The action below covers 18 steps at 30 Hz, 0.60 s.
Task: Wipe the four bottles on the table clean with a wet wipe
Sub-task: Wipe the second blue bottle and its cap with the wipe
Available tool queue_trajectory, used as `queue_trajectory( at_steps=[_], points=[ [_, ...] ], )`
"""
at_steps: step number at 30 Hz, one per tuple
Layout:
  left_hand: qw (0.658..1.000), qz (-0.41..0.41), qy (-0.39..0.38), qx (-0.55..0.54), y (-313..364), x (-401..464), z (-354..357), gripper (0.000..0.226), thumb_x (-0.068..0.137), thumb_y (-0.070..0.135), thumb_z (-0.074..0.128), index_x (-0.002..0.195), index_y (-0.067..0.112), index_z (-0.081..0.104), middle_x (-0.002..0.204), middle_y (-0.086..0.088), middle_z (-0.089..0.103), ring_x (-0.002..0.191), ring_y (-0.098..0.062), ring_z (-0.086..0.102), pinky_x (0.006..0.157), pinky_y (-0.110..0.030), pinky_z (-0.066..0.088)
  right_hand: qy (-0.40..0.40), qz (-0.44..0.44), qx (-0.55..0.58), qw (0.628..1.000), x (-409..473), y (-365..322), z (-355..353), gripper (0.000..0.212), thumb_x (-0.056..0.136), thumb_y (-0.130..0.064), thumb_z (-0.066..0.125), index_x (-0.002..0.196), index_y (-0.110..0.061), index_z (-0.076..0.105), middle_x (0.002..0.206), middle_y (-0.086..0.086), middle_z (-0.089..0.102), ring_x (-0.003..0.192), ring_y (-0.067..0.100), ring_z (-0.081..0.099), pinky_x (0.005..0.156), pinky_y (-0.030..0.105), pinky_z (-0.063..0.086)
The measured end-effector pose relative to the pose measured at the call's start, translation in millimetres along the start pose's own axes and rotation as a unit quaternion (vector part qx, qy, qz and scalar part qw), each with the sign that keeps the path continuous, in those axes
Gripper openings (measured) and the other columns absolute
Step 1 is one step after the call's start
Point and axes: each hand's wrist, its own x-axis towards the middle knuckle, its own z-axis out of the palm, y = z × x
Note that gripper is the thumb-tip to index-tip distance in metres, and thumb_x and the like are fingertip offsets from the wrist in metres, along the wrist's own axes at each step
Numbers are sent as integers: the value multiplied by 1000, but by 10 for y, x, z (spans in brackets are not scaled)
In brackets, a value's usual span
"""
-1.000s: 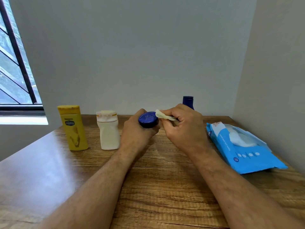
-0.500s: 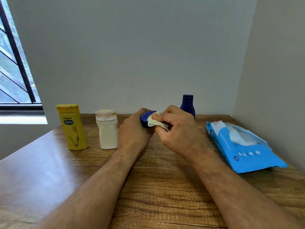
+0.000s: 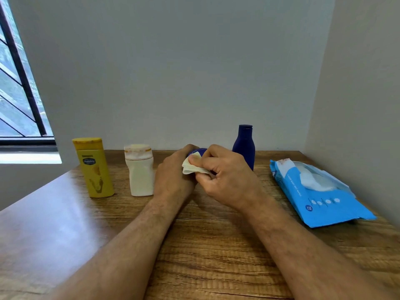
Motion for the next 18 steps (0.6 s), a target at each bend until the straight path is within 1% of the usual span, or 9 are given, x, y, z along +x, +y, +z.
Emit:
queue_trajectory(
  at_steps=[2,3,5,7,11,15,18],
  points=[
    [1000,-4,20,5,-3,11,12,14,89,35,62,94,40,50,74,15,63,74,-11,64,63,-31,49,75,-5,-4,997,9,-10,0,25,88,-16,70,113,-14,74,88,-9,57,72,2,50,66,4,38],
    [999,-13,28,-16,4,8,7,12,89,38,63,94,40,52,75,16,64,75,-8,63,66,-30,49,114,0,-7,993,13,-3,-6,26,87,-14,72,112,-12,74,87,-7,57,72,2,50,67,3,39],
    [996,-36,41,-71,11,5,-2,15,88,37,68,101,38,60,82,15,69,81,-8,65,77,-37,55,152,14,-18,988,24,30,-19,28,85,-11,73,112,-11,74,90,-5,61,78,1,52,72,1,40],
    [994,-37,47,-89,18,-4,-16,23,87,35,73,107,38,63,88,14,71,87,-8,66,86,-43,56,141,31,-34,989,30,62,-27,30,85,-12,73,115,-12,73,94,-5,64,81,0,52,75,0,40],
    [994,-24,45,-96,25,-16,-13,24,89,34,71,113,36,65,93,13,72,88,-8,66,87,-42,56,89,51,-13,995,20,50,-30,30,86,-14,72,116,-16,72,94,-8,64,78,2,54,73,2,41],
    [996,-19,35,-82,11,-11,3,23,90,30,71,111,35,64,90,12,72,85,-8,66,82,-37,57,37,48,35,998,9,1,-39,27,87,-18,71,114,-19,73,92,-10,64,79,5,59,71,7,45],
    [998,-10,26,-55,-13,10,9,23,90,29,68,111,37,62,87,12,71,82,-10,65,76,-33,56,12,30,35,999,16,-22,-14,28,89,-20,70,117,-19,72,96,-11,63,82,6,60,73,7,44]
  ],
)
